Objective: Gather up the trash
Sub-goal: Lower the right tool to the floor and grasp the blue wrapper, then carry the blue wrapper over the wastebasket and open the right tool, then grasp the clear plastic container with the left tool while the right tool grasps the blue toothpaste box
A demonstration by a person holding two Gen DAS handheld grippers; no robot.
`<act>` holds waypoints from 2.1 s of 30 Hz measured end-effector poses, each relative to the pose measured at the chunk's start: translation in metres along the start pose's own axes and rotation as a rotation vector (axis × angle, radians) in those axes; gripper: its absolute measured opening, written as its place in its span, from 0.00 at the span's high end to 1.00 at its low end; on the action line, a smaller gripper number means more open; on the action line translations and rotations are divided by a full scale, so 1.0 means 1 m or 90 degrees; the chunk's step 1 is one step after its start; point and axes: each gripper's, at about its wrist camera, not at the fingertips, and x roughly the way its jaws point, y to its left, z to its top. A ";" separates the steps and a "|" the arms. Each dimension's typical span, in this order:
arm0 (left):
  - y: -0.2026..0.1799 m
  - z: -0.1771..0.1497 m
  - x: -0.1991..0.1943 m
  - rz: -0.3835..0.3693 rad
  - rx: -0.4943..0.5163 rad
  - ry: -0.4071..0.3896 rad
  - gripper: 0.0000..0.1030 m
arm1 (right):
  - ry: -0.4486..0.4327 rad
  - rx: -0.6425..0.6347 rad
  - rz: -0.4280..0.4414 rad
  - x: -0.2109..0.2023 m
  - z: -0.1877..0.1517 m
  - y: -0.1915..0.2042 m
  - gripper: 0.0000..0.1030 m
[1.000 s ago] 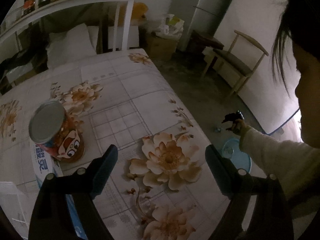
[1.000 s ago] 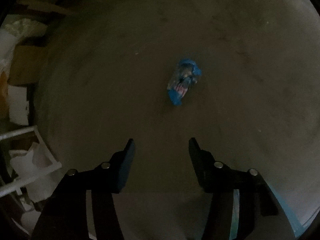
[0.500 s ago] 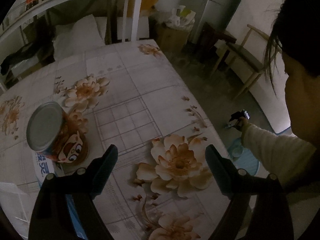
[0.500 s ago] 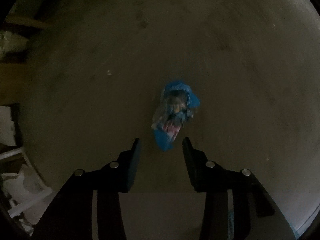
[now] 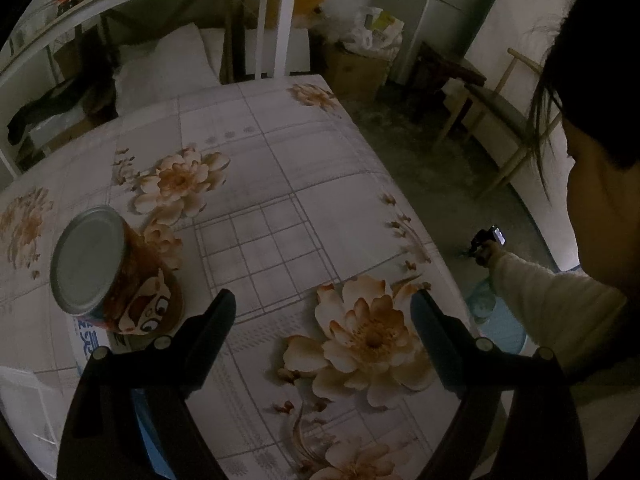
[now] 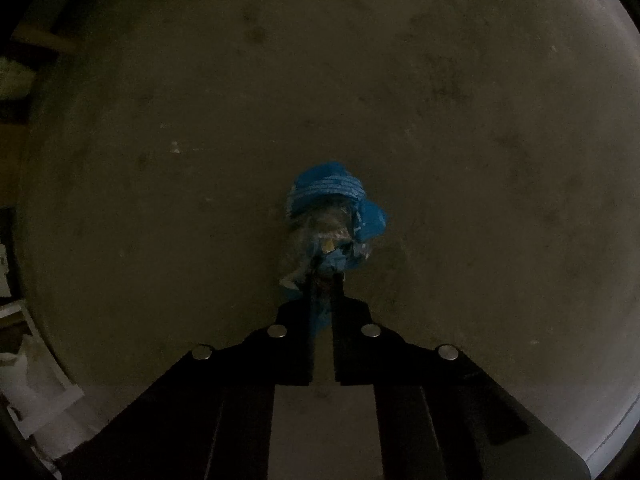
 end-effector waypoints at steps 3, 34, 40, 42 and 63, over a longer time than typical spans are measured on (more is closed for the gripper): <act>0.000 0.000 -0.001 -0.001 0.003 -0.002 0.16 | -0.004 0.004 0.006 -0.002 -0.006 -0.010 1.00; 0.021 -0.082 -0.130 -0.116 0.081 -0.166 0.16 | -0.099 -0.425 0.097 -0.192 -0.348 -0.156 0.84; 0.038 -0.114 -0.177 -0.139 0.062 -0.239 0.16 | -0.122 -0.419 0.121 -0.219 -0.370 -0.158 0.59; 0.044 -0.124 -0.187 -0.140 0.054 -0.254 0.16 | -0.145 -0.415 0.129 -0.241 -0.375 -0.164 0.58; 0.143 -0.216 -0.204 -0.087 -0.078 -0.209 0.16 | -0.253 -0.607 0.347 -0.441 -0.600 -0.163 0.33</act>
